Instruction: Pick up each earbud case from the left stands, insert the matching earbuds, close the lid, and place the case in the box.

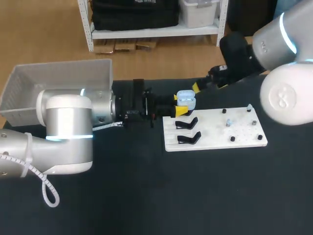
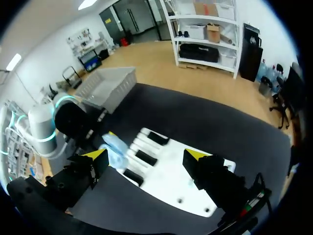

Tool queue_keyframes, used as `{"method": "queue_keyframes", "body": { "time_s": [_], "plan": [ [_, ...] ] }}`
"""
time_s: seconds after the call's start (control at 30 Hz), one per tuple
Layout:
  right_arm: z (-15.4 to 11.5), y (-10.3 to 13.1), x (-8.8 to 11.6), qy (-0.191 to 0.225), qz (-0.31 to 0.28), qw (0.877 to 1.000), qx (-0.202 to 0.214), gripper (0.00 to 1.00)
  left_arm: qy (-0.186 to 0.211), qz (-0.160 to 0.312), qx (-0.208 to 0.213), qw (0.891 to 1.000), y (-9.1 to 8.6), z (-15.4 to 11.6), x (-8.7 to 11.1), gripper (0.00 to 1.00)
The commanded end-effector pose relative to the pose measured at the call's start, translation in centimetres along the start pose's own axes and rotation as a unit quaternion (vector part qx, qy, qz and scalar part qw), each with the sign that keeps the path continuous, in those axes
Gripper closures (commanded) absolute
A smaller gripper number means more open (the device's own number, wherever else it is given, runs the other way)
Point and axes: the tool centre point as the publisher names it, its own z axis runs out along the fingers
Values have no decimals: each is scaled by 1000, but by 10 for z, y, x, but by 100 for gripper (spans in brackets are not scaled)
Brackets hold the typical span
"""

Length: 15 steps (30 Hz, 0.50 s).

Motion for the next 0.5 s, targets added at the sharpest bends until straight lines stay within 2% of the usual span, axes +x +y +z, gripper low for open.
{"method": "queue_keyframes", "body": {
  "time_s": [0.03,0.2,0.5],
  "plan": [
    [-26,-11,4,38,2,996,82,0,-1,0,1,1000,1,0,1,100],
    [-28,-45,22,93,-1,984,152,0,-1,0,1,1000,1,0,1,100],
    [-16,-94,54,154,10,963,221,0,-1,0,1,1000,1,0,1,100]
  ]
}}
